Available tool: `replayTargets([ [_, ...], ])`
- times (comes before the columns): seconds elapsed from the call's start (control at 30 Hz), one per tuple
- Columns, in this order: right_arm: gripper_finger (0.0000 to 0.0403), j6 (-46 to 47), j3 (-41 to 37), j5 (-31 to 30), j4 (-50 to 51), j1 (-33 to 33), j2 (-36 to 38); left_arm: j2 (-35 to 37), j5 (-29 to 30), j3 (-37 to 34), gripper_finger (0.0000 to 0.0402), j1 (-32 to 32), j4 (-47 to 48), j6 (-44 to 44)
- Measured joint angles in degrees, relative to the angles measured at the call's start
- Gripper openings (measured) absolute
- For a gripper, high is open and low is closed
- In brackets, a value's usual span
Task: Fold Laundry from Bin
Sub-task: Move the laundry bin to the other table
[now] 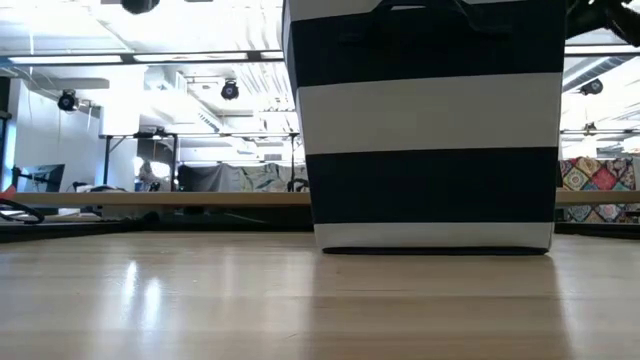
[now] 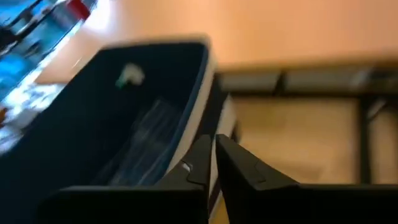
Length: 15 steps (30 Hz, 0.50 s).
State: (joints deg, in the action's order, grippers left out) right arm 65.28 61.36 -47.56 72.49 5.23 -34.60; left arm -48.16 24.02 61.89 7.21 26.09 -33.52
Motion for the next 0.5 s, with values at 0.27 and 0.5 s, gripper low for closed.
replayTargets([
  [0.27,0.0139,11.7,6.5,13.2,-0.8,0.0,-5.8,-6.1,0.3,1.6,0.0193,-7.3,5.4,-17.3],
  [0.5,0.0224,17.2,10.4,17.1,0.0,-0.2,-14.6,-18.1,-8.2,5.5,0.0239,-14.7,8.5,-23.7],
])
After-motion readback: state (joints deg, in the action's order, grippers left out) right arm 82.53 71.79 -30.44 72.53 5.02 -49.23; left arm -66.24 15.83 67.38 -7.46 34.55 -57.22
